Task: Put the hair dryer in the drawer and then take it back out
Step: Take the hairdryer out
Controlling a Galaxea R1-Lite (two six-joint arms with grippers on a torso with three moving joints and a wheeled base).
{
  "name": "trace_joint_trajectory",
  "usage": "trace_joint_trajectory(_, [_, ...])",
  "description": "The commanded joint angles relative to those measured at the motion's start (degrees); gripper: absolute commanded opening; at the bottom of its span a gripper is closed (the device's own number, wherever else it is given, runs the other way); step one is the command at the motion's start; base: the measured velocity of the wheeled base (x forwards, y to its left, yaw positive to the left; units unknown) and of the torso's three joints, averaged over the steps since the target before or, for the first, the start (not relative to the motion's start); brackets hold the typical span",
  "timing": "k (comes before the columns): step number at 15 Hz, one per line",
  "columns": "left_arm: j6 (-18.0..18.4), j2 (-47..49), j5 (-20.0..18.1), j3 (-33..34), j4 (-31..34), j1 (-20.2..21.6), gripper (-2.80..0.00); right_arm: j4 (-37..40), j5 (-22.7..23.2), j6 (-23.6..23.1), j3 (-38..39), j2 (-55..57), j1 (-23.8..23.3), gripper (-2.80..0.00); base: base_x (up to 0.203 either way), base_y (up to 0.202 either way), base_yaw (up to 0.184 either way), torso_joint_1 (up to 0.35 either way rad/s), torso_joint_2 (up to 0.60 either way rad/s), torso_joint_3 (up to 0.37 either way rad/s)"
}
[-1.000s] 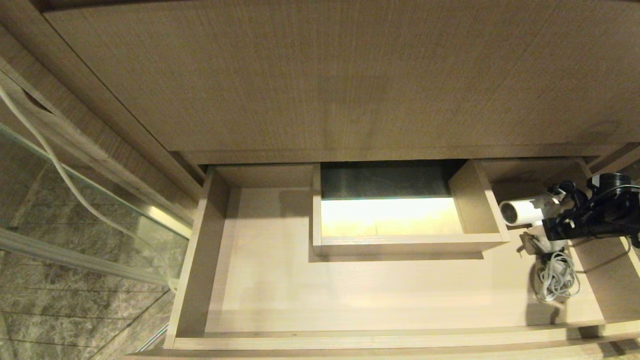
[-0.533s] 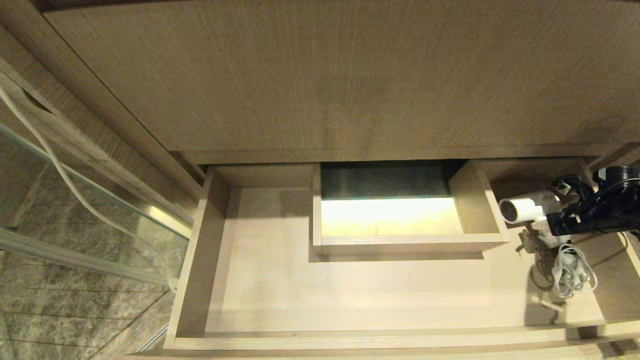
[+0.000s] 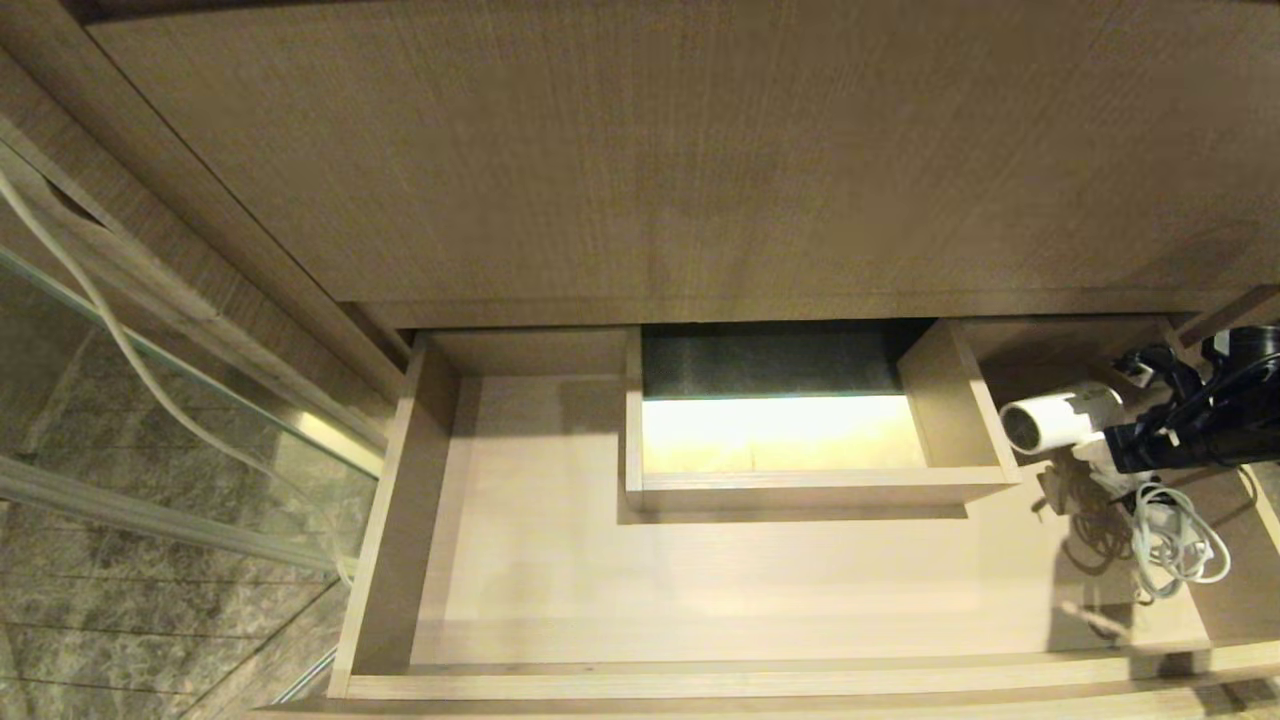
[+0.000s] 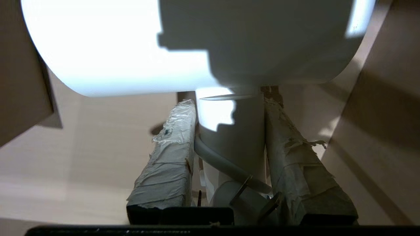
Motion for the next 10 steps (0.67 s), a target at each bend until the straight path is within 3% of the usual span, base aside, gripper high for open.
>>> trace_joint_trajectory(1, [0.1,0.0,0.0,0.1,0.0,0.0,-2.80,-0.1,0.1,-1.1,0.3,0.2,-0.3,-2.80,0.000,0.000,0.000,0.000,0.00,0.000])
trace_joint_trajectory(10, [0.0,0.0,0.0,0.0,0.0,0.0,-2.80,-0.4,0.4,-2.7,0.4,-2.5,-0.5,-2.80,0.000,0.000,0.000,0.000,0.00,0.000])
